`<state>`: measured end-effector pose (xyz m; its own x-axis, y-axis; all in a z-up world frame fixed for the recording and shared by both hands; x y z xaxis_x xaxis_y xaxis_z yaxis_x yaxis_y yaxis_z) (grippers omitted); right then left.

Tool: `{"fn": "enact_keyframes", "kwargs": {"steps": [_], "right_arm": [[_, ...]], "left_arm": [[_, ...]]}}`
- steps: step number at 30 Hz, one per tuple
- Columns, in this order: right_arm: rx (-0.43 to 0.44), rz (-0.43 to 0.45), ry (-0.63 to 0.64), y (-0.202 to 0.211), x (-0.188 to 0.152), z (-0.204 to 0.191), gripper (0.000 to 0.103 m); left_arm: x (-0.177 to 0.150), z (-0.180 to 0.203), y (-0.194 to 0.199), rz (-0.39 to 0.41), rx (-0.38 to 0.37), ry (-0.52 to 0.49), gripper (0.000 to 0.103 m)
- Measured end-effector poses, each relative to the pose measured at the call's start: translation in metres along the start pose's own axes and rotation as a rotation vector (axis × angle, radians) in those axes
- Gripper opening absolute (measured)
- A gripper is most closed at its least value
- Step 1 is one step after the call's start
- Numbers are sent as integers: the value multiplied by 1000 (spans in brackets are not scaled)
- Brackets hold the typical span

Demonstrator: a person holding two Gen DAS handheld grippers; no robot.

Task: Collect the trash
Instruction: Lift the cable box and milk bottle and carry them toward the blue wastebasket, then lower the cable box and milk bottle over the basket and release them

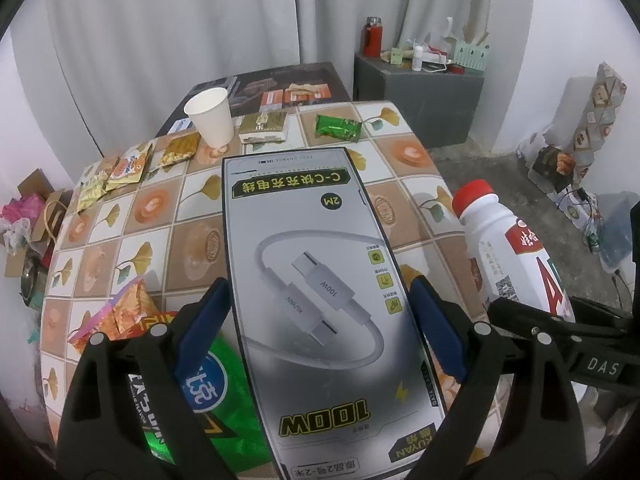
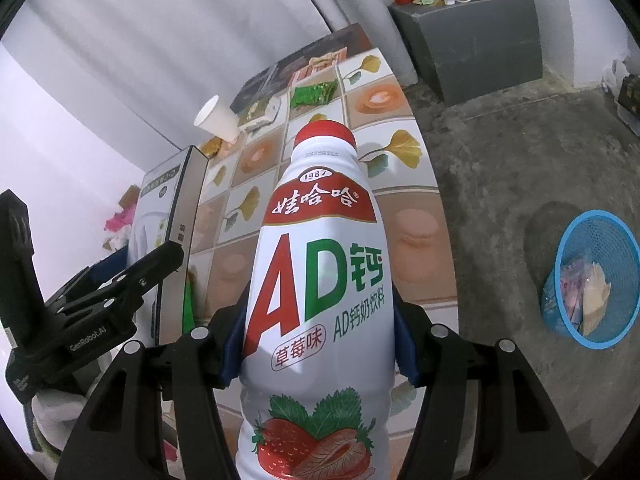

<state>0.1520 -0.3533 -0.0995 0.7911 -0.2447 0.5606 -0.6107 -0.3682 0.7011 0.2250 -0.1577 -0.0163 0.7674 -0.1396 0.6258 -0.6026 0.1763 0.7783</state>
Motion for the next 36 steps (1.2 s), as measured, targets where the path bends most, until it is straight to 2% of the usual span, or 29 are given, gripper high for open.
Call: {"fn": "enact_keyframes", "kwargs": {"steps": [7,13,24,36], "right_arm": [[4,52,-45,24,-15,5,59],[0,104,-100,48,-42,9,59],[-2,222,-199,97,-104,39,59],[-19,264,-218,129,-128,57,59]], "left_arm": [[-7,3,22,31,-40,1,86],[-17,14,39,45,-105,-21,86],[-48,62,66,60,-182,-113,86],[-73,108,82,66,-234,-154,86]]}}
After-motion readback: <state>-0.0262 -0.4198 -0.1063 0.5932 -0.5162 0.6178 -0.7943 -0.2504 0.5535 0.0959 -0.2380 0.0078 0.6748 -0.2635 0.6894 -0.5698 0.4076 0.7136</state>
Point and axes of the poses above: each gripper's, at about its wrist camera, not at the fingertips, and y roughly against the way its jaws point, z to its right, x to its top, the point moved 3 cm from there along -y, roughly the way its jaws point, and after that the axes turned 9 degrees about y, right-handed, at the moved point
